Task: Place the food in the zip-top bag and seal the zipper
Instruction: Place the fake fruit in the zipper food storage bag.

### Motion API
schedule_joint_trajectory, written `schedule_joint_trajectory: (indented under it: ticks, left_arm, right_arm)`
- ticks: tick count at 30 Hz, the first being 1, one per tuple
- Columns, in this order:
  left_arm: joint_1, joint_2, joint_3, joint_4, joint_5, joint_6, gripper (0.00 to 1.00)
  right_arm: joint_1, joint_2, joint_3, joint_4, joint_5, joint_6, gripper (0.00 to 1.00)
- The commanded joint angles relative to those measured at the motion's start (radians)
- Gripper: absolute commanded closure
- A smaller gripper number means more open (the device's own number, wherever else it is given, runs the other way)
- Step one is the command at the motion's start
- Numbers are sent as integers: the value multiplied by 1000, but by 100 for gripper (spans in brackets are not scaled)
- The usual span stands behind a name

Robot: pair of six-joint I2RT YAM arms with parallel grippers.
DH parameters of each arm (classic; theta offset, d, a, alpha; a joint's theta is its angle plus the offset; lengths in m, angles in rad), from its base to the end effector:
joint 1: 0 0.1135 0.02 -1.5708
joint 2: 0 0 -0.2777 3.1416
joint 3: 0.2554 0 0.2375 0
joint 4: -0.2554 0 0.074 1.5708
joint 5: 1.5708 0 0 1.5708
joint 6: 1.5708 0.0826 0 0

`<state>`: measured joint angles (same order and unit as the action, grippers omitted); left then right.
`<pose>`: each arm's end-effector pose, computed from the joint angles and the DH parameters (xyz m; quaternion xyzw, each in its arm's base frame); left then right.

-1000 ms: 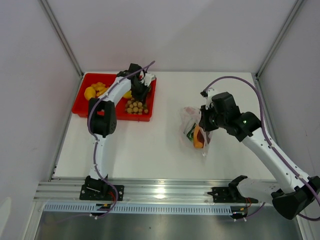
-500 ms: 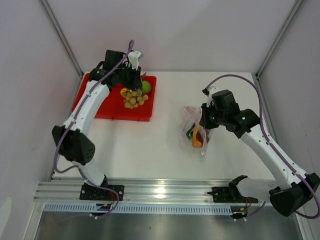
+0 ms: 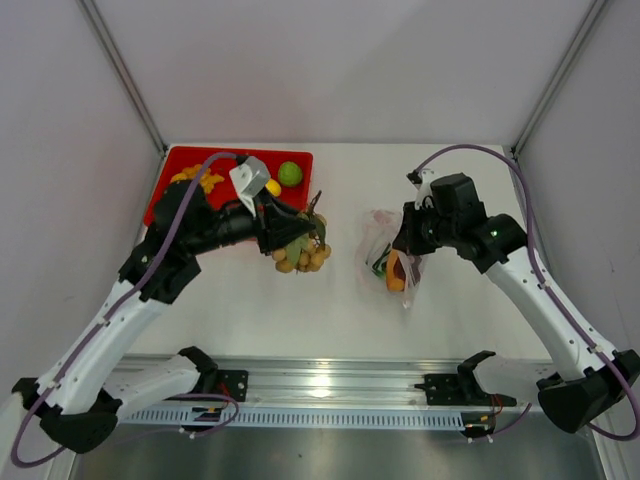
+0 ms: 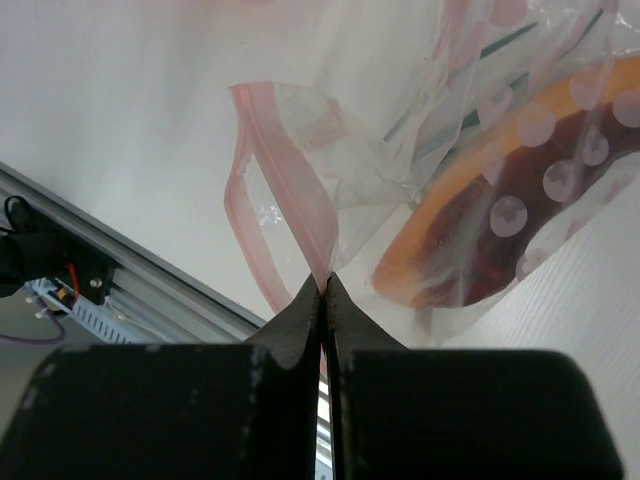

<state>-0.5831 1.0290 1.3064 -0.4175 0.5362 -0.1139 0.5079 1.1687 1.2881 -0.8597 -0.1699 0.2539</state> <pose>0.1646 -0.1591 0.4518 0.3382 0.6676 -0.4039 0.5261 0.2091 0.1324 0.3512 -0.1494 0.9000 0.2215 0.3443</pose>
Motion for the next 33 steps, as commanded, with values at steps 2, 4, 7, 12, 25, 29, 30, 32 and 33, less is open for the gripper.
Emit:
schedule_joint_trajectory:
  ticks: [2, 4, 7, 12, 25, 29, 30, 32, 33]
  left_arm:
    - [-96, -145, -217, 408, 73, -196, 99]
    - [-151, -173, -303, 560, 44, -239, 99]
    - [-217, -198, -419, 741, -7, -283, 99]
    - [-270, -155, -536, 983, -47, -334, 99]
    - [-317, -90, -581, 1278, -27, -276, 99]
    - [-317, -66, -628, 1341, -35, -234, 99]
    - [-317, -60, -636, 1370, -30, -227, 99]
    - [-317, -41, -660, 1399, -33, -214, 99]
    - [-317, -23, -668, 1433, -35, -210, 99]
  right_arm:
    - [-8, 8, 68, -8, -103, 30, 100]
    - [-8, 13, 76, -15, -135, 41, 100]
    - [-11, 19, 80, -18, -190, 61, 100]
    - [-12, 34, 102, -29, -311, 107, 100]
    - [-12, 45, 168, -24, -582, 274, 100]
    - [-14, 52, 172, 7, -628, 333, 100]
    - [-12, 52, 166, 17, -651, 361, 100]
    - [-16, 51, 148, 53, -666, 393, 100]
    - [-19, 46, 142, 77, -671, 427, 100]
